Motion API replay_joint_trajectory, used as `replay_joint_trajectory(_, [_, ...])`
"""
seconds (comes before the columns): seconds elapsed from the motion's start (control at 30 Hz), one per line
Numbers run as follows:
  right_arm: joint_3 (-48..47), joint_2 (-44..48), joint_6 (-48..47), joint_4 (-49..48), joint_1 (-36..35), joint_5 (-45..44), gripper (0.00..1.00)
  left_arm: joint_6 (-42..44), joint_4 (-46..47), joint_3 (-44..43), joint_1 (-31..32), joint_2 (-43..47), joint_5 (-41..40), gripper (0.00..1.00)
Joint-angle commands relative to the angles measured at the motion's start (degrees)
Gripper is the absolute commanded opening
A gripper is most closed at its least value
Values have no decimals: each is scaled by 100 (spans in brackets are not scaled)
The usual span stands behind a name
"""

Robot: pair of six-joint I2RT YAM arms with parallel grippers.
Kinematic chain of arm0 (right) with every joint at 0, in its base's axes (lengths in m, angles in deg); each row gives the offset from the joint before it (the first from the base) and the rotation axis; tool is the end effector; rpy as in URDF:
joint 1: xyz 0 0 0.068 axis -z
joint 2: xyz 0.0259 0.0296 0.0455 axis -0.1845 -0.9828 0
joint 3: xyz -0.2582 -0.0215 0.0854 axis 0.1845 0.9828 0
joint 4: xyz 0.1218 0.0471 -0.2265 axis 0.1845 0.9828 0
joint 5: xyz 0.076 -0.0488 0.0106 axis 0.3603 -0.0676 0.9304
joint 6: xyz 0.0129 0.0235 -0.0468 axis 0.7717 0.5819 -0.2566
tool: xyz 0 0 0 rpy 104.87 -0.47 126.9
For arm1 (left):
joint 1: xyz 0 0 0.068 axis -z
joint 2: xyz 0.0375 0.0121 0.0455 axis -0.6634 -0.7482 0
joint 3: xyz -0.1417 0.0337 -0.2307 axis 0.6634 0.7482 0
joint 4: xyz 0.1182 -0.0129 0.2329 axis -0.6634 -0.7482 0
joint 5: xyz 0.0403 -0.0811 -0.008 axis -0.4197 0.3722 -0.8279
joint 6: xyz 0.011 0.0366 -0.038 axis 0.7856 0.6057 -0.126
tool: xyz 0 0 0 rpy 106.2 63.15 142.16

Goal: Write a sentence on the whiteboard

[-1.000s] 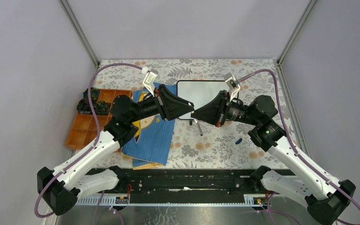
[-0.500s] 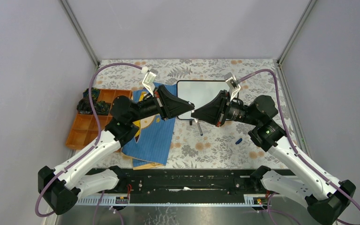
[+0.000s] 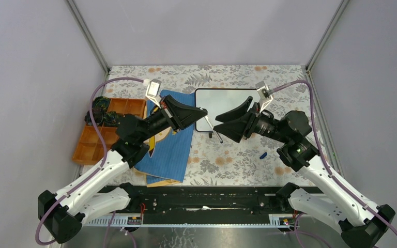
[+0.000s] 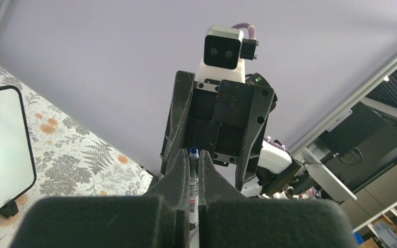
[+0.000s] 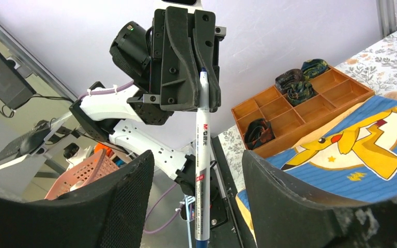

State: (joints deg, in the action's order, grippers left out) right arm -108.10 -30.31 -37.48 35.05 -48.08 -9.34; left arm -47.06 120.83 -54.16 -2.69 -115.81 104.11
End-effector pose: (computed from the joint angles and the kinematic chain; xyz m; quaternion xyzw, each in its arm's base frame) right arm 0.1365 0.1310 0.4112 -0.2575 0.5364 0.6156 0.5167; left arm 0.1572 -0.1476 0.3995 0.1245 0.5440 -0.6833 0.4708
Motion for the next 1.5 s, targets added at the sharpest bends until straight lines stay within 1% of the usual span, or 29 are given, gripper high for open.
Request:
replay_joint_trajectory(0.0, [131, 78, 291, -537, -17, -352, 69, -267, 643, 223, -24, 118, -508, 0])
replay_joint_trajectory(0.1, [178, 32, 396, -610, -17, -335, 69, -396, 817, 272, -25, 117, -521, 0])
replay_joint_trajectory(0.3, [196, -200, 695, -926, -17, -82, 65, -457, 875, 288, -29, 113, -661, 0])
replay_joint_trajectory(0.63, [219, -381, 924, -1257, -25, 50, 47, -485, 872, 303, -21, 69, -757, 0])
replay_joint_trajectory(0.8, [197, -455, 974, -1297, -25, 177, 45, -442, 817, 278, -25, 63, -784, 0])
replay_joint_trajectory(0.9, [176, -481, 968, -1251, -25, 238, 39, -433, 794, 275, -21, 52, -784, 0])
replay_joint_trajectory(0.93, [171, -492, 964, -1248, -25, 275, 35, -432, 796, 275, -20, 44, -792, 0])
replay_joint_trajectory(1.07, [149, -464, 900, -1203, -25, 356, 11, -404, 750, 261, -25, 27, -785, 0])
replay_joint_trajectory(1.1, [119, -434, 824, -1113, -25, 365, 7, -360, 708, 253, -20, 27, -777, 0])
replay_joint_trajectory(1.13, [43, -403, 711, -882, -26, 377, 3, -270, 617, 223, -20, 48, -761, 4])
replay_joint_trajectory(1.17, [-68, -347, 519, -524, -25, 390, 0, -148, 424, 168, -28, 93, -778, 28])
replay_joint_trajectory(1.2, [-222, -286, 196, -60, -25, 387, 0, 12, 174, 108, -33, 157, -779, 52])
replay_joint_trajectory(1.23, [-431, -224, -140, 538, -25, 406, 0, 216, -165, 19, -29, 240, -772, 70])
replay_joint_trajectory(1.27, [-637, -165, -518, 1136, -25, 435, 0, 505, -532, -85, -29, 337, -749, 84])
replay_joint_trajectory(1.3, [-842, -141, -991, 1699, -25, 481, 0, 785, -1002, -198, -30, 436, -737, 93])
replay_joint_trajectory(1.37, [-1252, -146, -1598, 2860, -25, 565, 0, 1316, -1621, -421, -40, 615, -623, 97])
replay_joint_trajectory(1.47, [-1775, -176, -2262, 4193, -25, 661, 0, 2182, -2426, -961, -38, 721, -50, 98])
